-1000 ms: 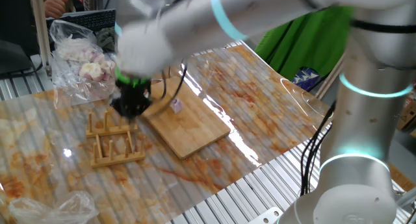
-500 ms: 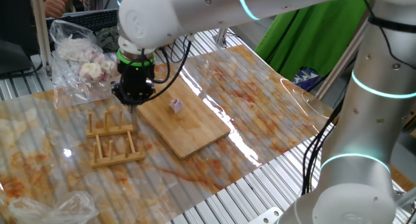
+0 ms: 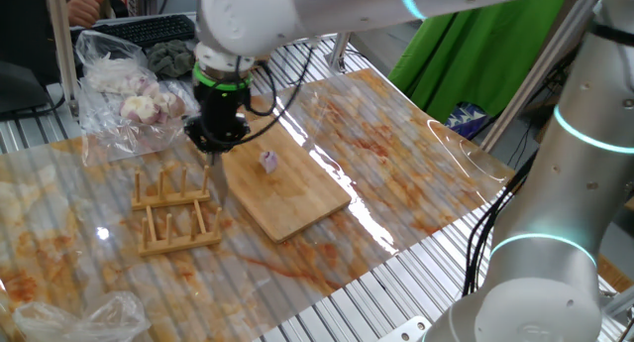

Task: Chop the onions

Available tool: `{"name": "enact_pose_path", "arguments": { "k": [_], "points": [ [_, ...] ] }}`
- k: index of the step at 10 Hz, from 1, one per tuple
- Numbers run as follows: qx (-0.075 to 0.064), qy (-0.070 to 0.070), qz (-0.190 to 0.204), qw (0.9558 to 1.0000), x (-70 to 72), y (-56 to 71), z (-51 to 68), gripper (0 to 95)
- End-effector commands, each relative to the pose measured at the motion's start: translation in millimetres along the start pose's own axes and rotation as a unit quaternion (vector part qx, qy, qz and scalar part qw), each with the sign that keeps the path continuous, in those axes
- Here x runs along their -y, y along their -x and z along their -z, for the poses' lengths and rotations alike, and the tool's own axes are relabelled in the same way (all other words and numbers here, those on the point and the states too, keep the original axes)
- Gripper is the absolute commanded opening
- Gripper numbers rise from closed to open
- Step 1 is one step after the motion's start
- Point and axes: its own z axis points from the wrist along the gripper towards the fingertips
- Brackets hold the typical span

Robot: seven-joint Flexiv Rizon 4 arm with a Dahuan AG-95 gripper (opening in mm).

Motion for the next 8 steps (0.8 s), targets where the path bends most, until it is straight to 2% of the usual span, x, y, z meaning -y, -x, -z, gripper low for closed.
{"name": "enact_pose_path", "arguments": {
  "k": [1,2,4,6,8],
  "points": [
    [0.004,-0.001,0.03,0.9995,21.7,23.3,-11.2,0.0],
    [0.004,0.001,0.035,0.9994,28.0,30.3,-13.3,0.0],
    [0.004,0.002,0.055,0.9985,48.9,49.6,-20.0,0.0],
    [0.009,0.003,0.075,0.9971,68.5,62.4,-26.3,0.0],
    [0.01,0.003,0.085,0.9963,81.0,70.8,-27.8,0.0]
  ]
}}
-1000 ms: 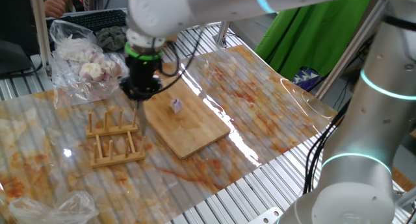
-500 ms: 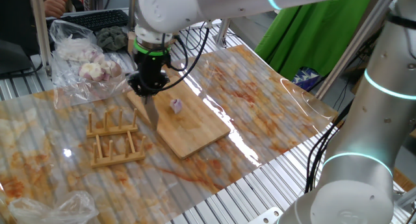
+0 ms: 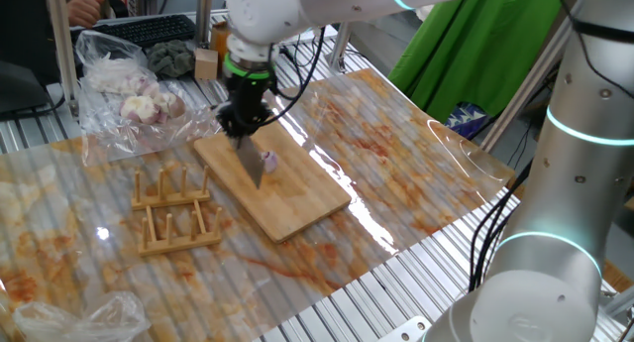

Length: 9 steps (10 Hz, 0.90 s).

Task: Chop the onions

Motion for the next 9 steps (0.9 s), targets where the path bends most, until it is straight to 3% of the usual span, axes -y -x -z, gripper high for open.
{"name": "enact_pose_path", "arguments": {
  "k": [1,3,7,9],
  "points": [
    [0.0,-0.003,0.012,0.9999,12.7,7.9,1.9,0.0],
    [0.0,-0.002,0.019,0.9998,21.8,16.6,6.1,0.0],
    [-0.002,-0.001,0.009,1.0,23.2,17.9,6.8,0.0],
    [-0.003,0.006,0.011,0.9999,23.1,18.1,6.6,0.0]
  ]
}}
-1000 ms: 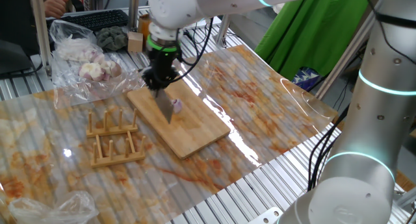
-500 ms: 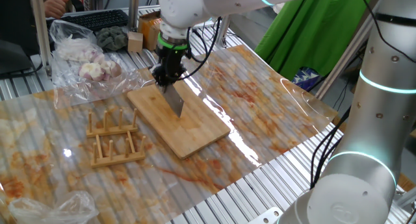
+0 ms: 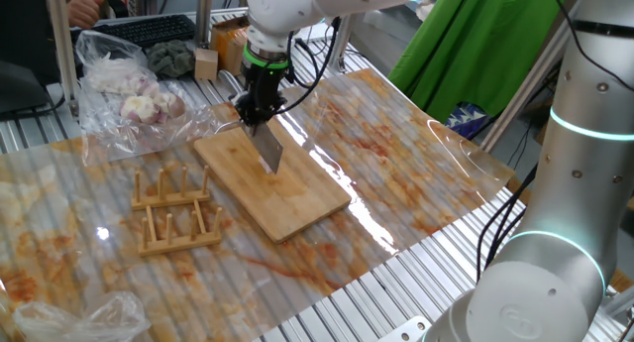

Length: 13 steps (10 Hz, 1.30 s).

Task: Chop the onions

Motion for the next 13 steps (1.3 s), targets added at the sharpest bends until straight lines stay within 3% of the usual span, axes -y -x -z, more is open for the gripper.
{"name": "enact_pose_path", "arguments": {
  "k": [1,3,5,7,11,13],
  "points": [
    [-0.001,0.003,-0.013,0.9999,0.2,1.1,-0.8,0.0],
    [0.002,-0.013,-0.046,0.9988,0.2,1.1,-0.8,0.0],
    [0.003,-0.015,-0.076,0.997,0.2,1.1,-0.8,0.0],
    [0.014,-0.017,-0.095,0.9952,0.2,1.1,-0.8,0.0],
    [0.005,-0.017,-0.095,0.9953,0.2,1.1,-0.8,0.0],
    [0.003,-0.014,-0.075,0.9971,16.6,-5.7,4.3,0.0]
  ]
}}
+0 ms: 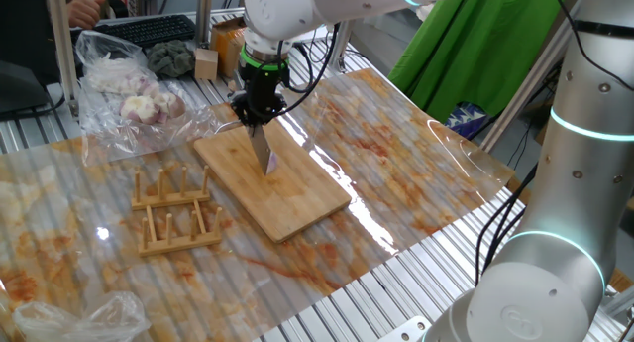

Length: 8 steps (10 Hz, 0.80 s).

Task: Chop the onions

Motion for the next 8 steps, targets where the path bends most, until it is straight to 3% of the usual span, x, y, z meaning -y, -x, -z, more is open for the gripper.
{"name": "enact_pose_path", "arguments": {
  "k": [1,2,4,8],
  "points": [
    [0.005,0.002,0.026,0.9997,14.5,-4.0,2.5,0.0],
    [0.007,0.003,0.037,0.9993,27.6,-2.9,0.3,0.0],
    [0.01,0.009,0.044,0.9989,39.4,-1.3,-7.3,0.0],
    [0.013,0.018,0.044,0.9988,43.5,-1.7,-19.5,0.0]
  ]
}}
